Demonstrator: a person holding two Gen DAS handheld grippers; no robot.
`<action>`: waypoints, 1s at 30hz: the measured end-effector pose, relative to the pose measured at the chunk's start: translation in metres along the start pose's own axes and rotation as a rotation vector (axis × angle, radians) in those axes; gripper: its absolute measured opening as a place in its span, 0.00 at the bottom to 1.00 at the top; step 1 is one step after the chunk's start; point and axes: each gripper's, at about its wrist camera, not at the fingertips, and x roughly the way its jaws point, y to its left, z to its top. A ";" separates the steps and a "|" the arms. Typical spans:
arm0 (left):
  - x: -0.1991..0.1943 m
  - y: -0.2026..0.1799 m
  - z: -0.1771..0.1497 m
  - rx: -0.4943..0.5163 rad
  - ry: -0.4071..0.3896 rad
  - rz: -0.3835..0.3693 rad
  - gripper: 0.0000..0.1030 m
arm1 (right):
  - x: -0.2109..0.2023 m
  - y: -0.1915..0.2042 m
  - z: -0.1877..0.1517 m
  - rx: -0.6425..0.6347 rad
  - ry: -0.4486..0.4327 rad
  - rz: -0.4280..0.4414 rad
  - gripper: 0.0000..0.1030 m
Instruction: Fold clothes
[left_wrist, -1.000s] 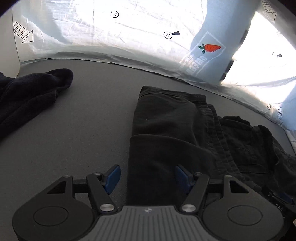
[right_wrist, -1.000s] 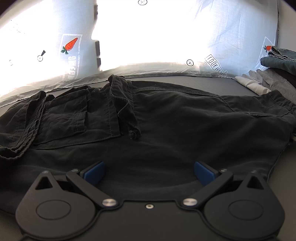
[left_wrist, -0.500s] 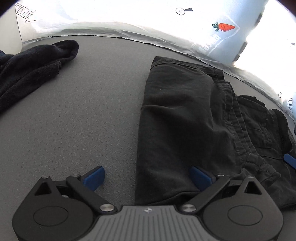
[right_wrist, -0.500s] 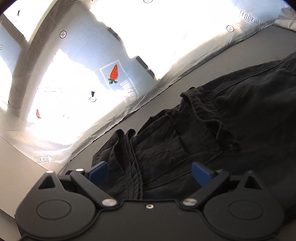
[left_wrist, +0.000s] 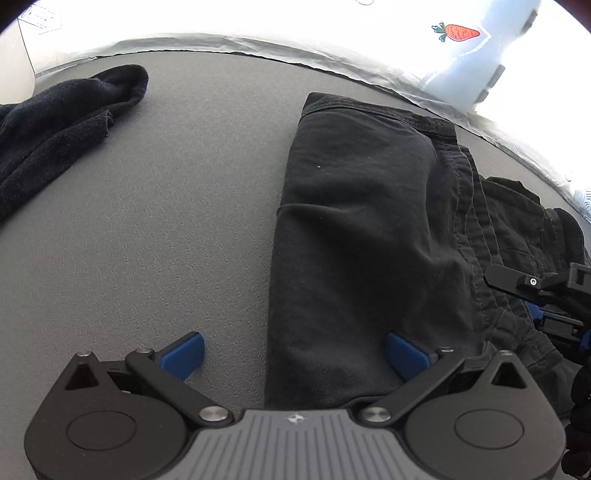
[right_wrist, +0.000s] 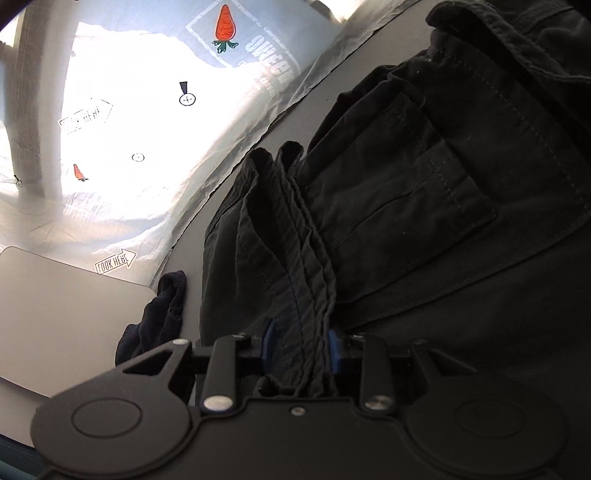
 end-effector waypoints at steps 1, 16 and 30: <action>0.000 -0.001 0.000 0.004 -0.003 0.005 1.00 | 0.003 0.005 -0.001 -0.030 0.004 -0.017 0.29; -0.039 -0.019 0.001 -0.001 -0.117 -0.071 0.95 | -0.104 0.110 -0.005 -0.649 -0.309 -0.189 0.05; -0.004 -0.063 -0.047 0.078 -0.019 0.042 1.00 | -0.134 -0.040 -0.030 -0.357 -0.209 -0.561 0.50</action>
